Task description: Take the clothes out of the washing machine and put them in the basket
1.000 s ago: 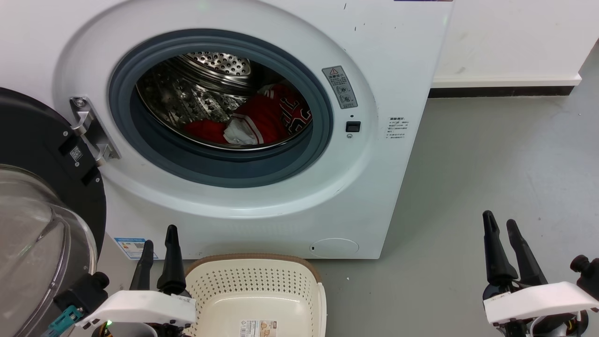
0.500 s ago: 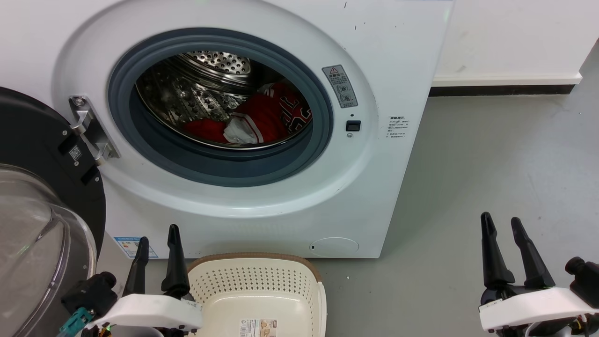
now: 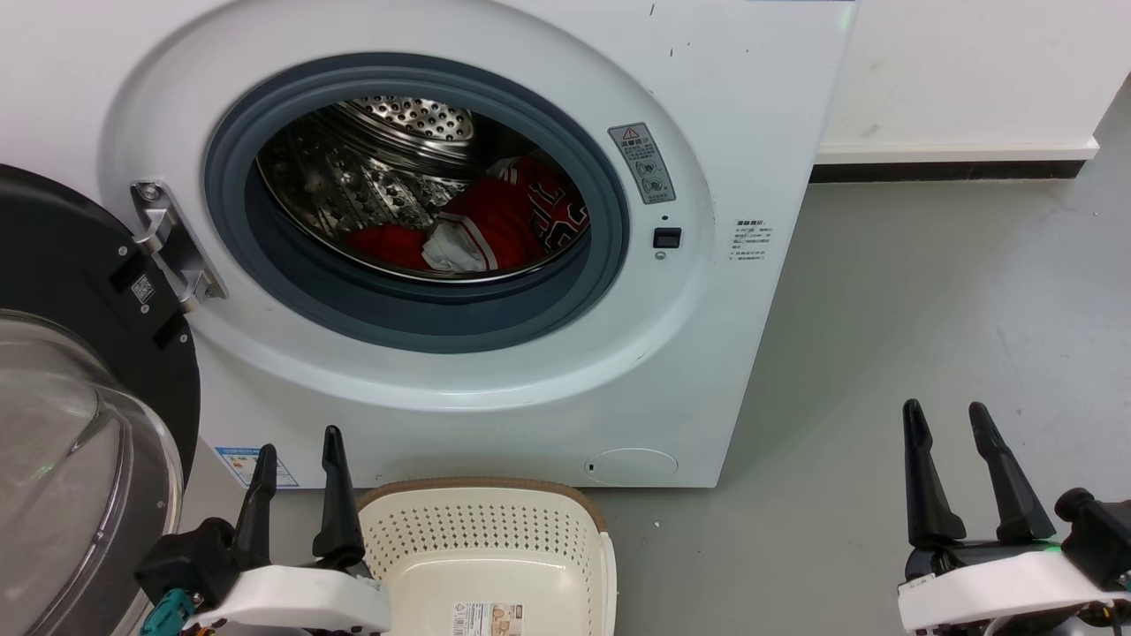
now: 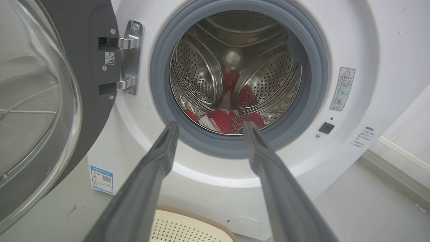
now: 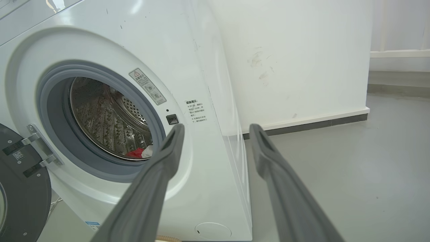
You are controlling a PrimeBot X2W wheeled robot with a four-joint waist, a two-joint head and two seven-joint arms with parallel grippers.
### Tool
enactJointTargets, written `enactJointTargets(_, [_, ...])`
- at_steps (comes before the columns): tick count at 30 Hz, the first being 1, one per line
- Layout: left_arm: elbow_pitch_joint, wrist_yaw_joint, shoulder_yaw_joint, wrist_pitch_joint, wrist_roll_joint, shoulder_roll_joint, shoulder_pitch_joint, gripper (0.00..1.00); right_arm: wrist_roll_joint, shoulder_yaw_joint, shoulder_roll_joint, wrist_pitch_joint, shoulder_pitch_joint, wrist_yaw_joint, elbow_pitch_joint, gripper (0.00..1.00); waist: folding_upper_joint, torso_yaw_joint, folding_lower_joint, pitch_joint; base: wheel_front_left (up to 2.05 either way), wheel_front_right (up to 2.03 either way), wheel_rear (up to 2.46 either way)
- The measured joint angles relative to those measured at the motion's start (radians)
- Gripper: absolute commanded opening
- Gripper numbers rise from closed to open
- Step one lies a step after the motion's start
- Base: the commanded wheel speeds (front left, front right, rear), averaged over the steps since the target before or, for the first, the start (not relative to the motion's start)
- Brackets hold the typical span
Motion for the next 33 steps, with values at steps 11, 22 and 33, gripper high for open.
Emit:
enactJointTargets(11, [-0.01, 0.008, -0.011, -0.025, 0.092, 0.0, 0.015, 1.0, -0.096, -0.001, 0.0, -0.025, 0.015, 0.0, -0.019, 1.0, 0.0, 0.0, 0.0, -0.003, 0.0, 0.0, 0.0])
enactJointTargets(22, [-0.014, 0.017, -0.015, -0.047, 0.173, 0.001, 0.026, 1.0, -0.181, -0.002, 0.0, -0.047, 0.028, 0.0, -0.04, 1.0, 0.0, -0.001, 0.0, -0.006, 0.0, 0.0, 0.0])
enactJointTargets(33, [-0.018, 0.025, -0.019, -0.068, 0.244, 0.001, 0.041, 1.0, -0.242, 0.002, -0.001, -0.069, 0.036, 0.0, -0.062, 1.0, 0.0, -0.002, 0.0, -0.003, 0.0, 0.0, 0.0])
